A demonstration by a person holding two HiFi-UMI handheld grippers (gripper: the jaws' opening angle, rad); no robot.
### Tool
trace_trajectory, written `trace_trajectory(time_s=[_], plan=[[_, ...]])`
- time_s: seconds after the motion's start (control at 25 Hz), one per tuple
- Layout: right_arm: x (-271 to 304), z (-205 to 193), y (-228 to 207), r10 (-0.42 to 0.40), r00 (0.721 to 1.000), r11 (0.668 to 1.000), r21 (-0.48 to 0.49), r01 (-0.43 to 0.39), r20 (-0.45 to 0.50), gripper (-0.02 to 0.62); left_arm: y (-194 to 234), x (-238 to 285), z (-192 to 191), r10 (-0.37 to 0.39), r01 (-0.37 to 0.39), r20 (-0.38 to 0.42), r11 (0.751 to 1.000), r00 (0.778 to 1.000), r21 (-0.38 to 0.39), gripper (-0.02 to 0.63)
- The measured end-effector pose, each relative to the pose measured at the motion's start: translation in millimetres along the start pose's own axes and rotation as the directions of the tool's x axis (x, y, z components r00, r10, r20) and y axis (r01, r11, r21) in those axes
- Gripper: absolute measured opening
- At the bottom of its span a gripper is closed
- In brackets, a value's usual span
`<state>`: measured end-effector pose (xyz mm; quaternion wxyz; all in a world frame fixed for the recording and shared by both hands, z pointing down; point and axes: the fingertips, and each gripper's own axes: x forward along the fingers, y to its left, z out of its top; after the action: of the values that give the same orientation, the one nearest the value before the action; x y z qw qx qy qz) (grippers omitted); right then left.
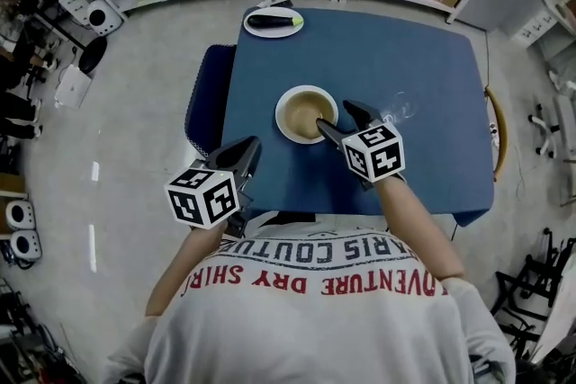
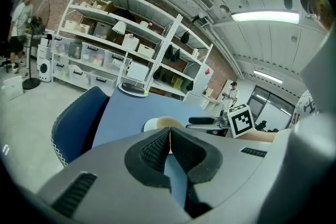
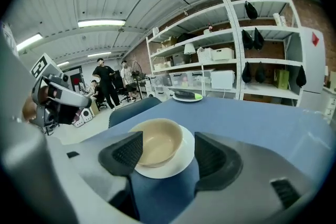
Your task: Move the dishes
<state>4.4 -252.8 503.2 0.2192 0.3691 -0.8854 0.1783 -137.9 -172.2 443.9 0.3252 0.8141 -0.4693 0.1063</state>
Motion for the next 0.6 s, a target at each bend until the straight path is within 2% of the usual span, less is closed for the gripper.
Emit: trace_trajectory(time_s=[0.12,0.44,0.6], plan=[[11,-8,-1,0.009,1.000,0.999,0.033,-0.008,-0.024,0.295,7,1,0,0.010,-0.010,-0.004,1.000,1.000,-0.008,0.028],[31,-19,-3,0.035,0.998,0.977,0.213,-0.022,-0.058,0.277,19,1,-1,0.028,-0.028,-0.021,0.999,0.999,-0.017,0.029],[33,-22,-5,0.041,0.998,0.945,0.327,-0.021,-0.054,0.153,19,1,-2,0.032,-0.033,-0.027,0.999,0.999,-0.014,0.028]])
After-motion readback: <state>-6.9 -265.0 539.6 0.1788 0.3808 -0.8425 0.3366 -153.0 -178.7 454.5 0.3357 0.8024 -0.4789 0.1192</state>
